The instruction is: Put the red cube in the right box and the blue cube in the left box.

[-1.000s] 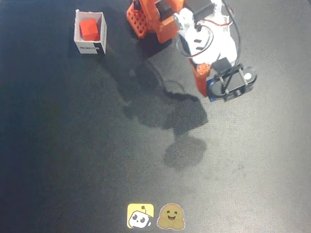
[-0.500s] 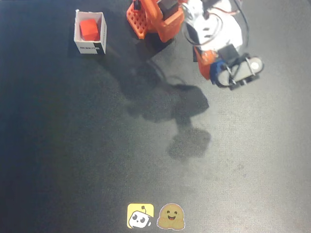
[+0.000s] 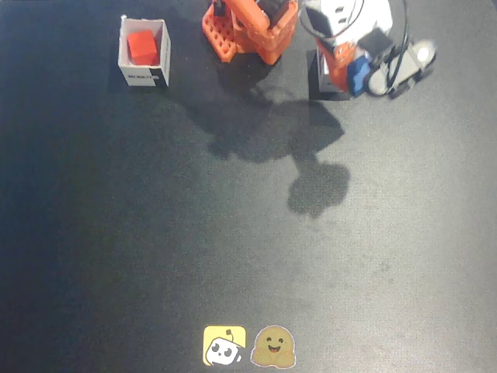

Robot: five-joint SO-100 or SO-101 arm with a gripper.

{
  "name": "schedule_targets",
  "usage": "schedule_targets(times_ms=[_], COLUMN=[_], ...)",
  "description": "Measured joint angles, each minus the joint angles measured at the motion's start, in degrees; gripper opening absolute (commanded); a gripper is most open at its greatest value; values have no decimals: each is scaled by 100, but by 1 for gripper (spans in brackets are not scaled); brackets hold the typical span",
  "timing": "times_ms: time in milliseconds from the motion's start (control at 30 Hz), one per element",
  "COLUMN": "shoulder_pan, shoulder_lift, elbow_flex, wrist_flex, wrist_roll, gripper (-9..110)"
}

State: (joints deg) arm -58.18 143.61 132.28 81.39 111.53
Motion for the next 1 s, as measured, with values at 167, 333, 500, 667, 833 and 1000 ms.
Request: schedule_targets(times_ms=[167, 333, 500, 667, 833, 1000], shoulder_pan=[-325, -457, -729, -1107, -1204, -1441], shoulder_lift=[299, 510, 615, 747, 835, 958], elbow_flex=[114, 132, 132, 132, 255, 404], wrist_flex=[229, 475, 677, 703, 791, 791], wrist_roll=[70, 62, 53, 149, 88, 35], gripper=[10, 10, 9, 9, 9, 9])
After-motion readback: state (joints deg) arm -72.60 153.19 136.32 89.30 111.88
